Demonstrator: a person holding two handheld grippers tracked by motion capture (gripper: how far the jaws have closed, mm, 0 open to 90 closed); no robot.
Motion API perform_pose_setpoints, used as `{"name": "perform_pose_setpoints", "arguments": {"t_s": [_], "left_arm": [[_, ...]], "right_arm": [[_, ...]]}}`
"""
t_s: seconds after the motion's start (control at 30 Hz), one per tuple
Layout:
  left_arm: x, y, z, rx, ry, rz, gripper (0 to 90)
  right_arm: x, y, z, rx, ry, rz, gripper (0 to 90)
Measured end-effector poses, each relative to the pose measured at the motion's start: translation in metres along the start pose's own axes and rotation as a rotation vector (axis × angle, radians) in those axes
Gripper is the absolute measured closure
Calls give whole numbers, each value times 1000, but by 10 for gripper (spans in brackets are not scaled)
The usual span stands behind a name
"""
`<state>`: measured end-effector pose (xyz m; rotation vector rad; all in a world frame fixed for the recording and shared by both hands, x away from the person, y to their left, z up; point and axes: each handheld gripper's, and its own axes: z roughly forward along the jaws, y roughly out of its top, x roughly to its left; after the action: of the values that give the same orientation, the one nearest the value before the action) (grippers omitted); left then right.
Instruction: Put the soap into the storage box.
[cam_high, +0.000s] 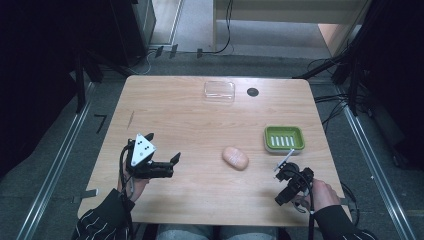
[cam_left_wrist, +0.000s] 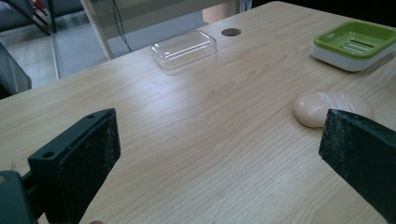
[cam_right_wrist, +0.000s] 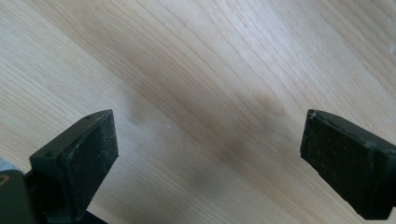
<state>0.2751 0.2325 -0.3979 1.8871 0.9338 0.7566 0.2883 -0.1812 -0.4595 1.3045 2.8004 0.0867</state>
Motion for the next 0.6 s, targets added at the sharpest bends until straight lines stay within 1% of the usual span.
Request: {"name": "perform_pose_setpoints", "arguments": {"t_s": [0.07,0.13,0.2,0.27,0.3,0.33,0.37,0.5,0.57,0.6], "left_arm": [[1,-1,1,3,-5,-7,0],[3,-2,1,-1,-5,-15,0],[4,-1,2,-3,-5,-18,0],[3,-1,2,-2,-7,-17,0],[3,-1,3,0,-9,-13,0],[3,-1,3,0,-10,-13,0],[3,-1,3,0,-10,-13,0],[3,-2,2,4,-8,-10,0],[4,-3,0,6,-2,-10,0],[5,-3,-2,5,8,-14,0]], "right_arm": [[3,2,-2,-9,8,-18,48],[6,6,-3,-22,3,-33,48],[10,10,-4,-30,2,-50,48],[12,12,-4,-27,-1,-54,47],[13,16,-5,-31,-3,-67,48],[14,18,-4,-39,-5,-68,47],[13,19,-4,-32,-5,-77,48],[14,22,-4,-31,-11,-81,48],[14,24,-4,-38,-14,-89,48],[14,26,-5,-40,-16,-96,48]]}}
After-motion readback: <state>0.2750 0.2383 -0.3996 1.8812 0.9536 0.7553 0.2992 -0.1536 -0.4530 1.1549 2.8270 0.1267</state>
